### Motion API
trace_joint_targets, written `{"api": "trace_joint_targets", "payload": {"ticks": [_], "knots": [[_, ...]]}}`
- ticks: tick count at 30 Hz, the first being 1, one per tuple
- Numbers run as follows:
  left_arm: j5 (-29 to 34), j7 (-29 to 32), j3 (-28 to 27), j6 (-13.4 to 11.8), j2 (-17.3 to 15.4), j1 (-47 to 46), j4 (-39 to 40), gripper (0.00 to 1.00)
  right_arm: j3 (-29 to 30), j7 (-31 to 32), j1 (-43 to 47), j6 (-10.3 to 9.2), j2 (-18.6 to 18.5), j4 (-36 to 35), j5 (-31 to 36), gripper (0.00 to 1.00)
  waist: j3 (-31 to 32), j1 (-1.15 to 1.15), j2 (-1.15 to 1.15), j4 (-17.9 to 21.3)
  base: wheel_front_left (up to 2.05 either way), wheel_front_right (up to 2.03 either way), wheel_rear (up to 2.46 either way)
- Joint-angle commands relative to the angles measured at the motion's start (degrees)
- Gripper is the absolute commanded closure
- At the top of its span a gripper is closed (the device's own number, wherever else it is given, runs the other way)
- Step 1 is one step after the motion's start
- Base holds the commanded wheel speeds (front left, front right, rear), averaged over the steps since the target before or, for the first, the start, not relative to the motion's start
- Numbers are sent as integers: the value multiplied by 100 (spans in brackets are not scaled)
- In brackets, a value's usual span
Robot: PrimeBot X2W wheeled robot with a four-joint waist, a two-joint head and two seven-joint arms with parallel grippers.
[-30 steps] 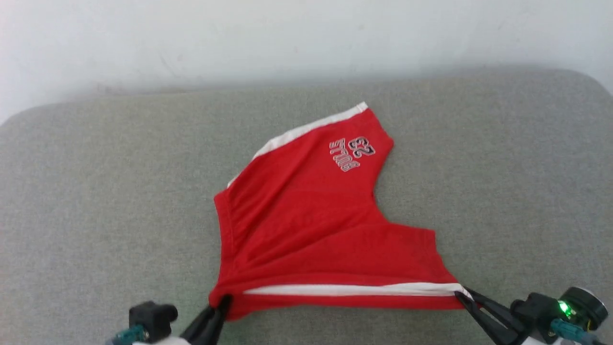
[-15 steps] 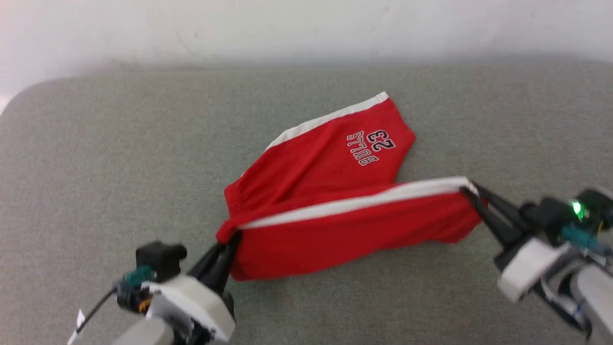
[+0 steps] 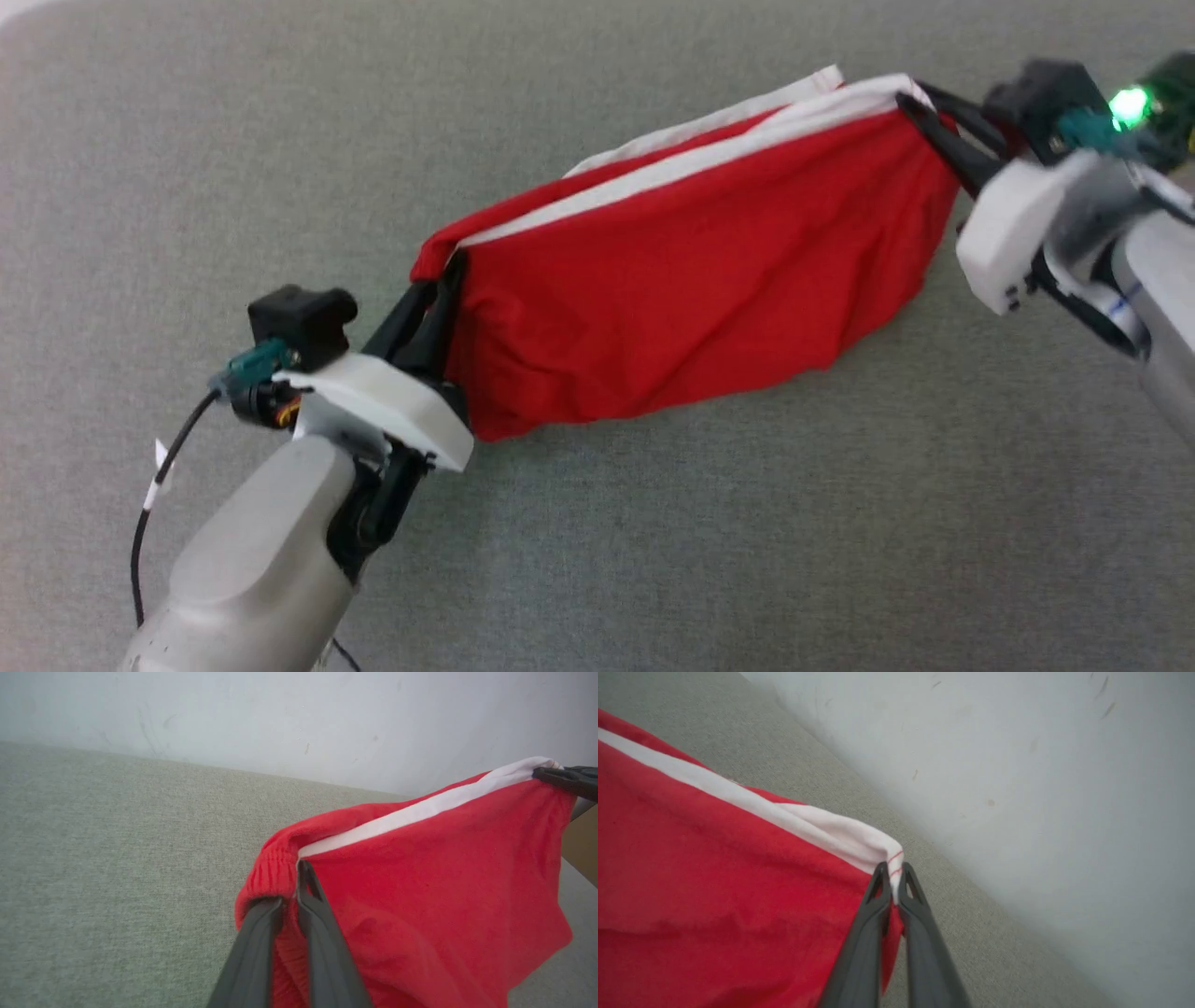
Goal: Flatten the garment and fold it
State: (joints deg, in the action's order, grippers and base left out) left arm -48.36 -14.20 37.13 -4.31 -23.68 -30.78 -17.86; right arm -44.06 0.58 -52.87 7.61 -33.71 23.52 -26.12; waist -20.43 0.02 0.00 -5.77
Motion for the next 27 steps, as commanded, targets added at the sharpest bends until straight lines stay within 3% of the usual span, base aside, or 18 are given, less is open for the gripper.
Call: {"api": "trace_joint_targets", "payload": {"ticks": [1, 12, 22, 23, 24, 25, 26, 27], "knots": [[78, -39, -30, 53, 56, -147, -107, 100, -169, 68, -254, -12, 85, 191, -111, 100, -546, -2, 0, -258, 0, 0, 0], [411, -76, -197, 260, 441, -774, -690, 100, -1299, 163, -1838, -12, 402, 1820, -538, 100, -1154, -2, 0, -490, 0, 0, 0], [692, -79, -169, 367, 570, -831, -912, 100, -2211, 440, -2095, -12, 573, 2535, -1236, 100, -1175, -2, 0, -514, 0, 0, 0], [717, -79, -168, 361, 565, -820, -926, 100, -2246, 379, -2100, -12, 574, 2563, -1316, 84, -1123, -2, 0, -510, 0, 0, 0], [734, -79, -173, 356, 556, -805, -930, 92, -2264, 292, -2106, -12, 576, 2587, -1394, 52, -1056, -2, 0, -505, 0, 0, 0], [766, -79, -183, 339, 531, -795, -918, 47, -2279, 172, -2117, -12, 568, 2609, -1448, 0, -979, -2, 0, -502, 0, 0, 0], [819, -79, -215, 299, 493, -795, -872, 0, -2280, 44, -2132, -12, 555, 2644, -1490, 0, -901, -2, 0, -501, 0, 0, 0], [856, -79, -255, 269, 453, -783, -816, 0, -2291, -86, -2127, -12, 548, 2680, -1522, 0, -795, -2, 0, -499, 0, 0, 0]]}}
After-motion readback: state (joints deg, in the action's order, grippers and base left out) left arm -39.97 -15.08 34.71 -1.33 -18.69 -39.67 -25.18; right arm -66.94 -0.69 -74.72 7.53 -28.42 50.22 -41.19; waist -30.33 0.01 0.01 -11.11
